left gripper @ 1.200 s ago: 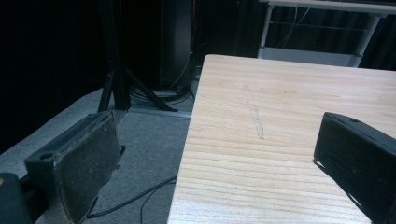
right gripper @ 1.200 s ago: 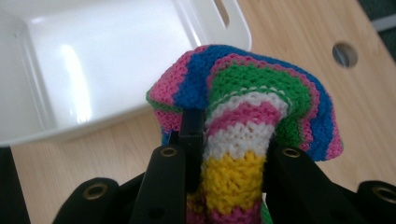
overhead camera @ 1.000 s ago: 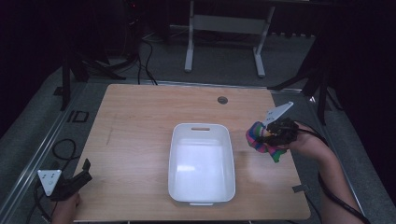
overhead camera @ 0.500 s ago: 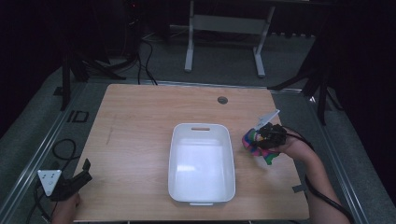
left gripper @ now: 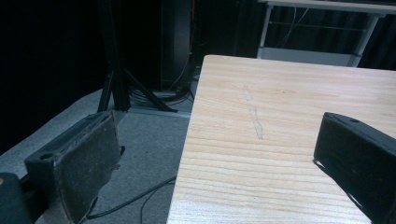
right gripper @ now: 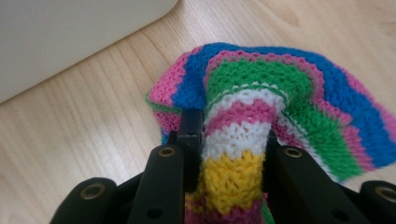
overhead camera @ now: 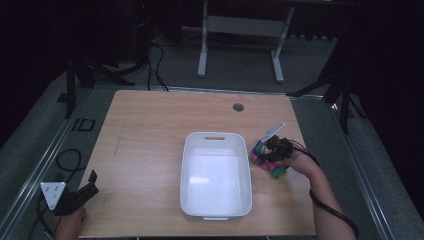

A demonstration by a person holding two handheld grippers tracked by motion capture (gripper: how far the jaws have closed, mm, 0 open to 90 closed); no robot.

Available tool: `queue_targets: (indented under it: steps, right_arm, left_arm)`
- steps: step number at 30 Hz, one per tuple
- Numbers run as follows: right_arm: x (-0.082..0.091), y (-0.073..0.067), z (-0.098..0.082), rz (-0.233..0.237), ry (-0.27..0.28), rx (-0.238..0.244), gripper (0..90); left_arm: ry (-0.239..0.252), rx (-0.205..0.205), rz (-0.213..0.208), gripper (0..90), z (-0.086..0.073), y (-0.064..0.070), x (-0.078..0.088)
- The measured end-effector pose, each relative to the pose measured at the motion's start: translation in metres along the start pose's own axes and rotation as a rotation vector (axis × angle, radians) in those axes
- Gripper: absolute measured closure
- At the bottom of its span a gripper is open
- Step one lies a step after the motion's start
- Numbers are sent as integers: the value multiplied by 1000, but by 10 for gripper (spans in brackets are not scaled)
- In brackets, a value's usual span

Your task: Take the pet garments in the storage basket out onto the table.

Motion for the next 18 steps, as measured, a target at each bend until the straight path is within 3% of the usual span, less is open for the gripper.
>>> queue_targets:
  steps: [4,9,18]
  right_arm:
    - [-13,-3,0,1,-6,-3,713]
    - [-14,-3,2,-12,2,-10,688]
    - [1,-4,2,-23,-21,19,476]
  left_arm:
    - [1,-1,0,9,0,0,0]
    - [0,-1,-1,10,0,0,0]
    - [0,3,1,9,0,0,0]
Point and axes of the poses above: each handheld gripper's, and its own axes: x roughly backward along the jaws, z roughly out of its top, y roughly to its right, the point moved 10 cm from there along -x, roughly forward along the jaws, and after that the axes turned 15 degrees about -x, right-handed, at the moved point
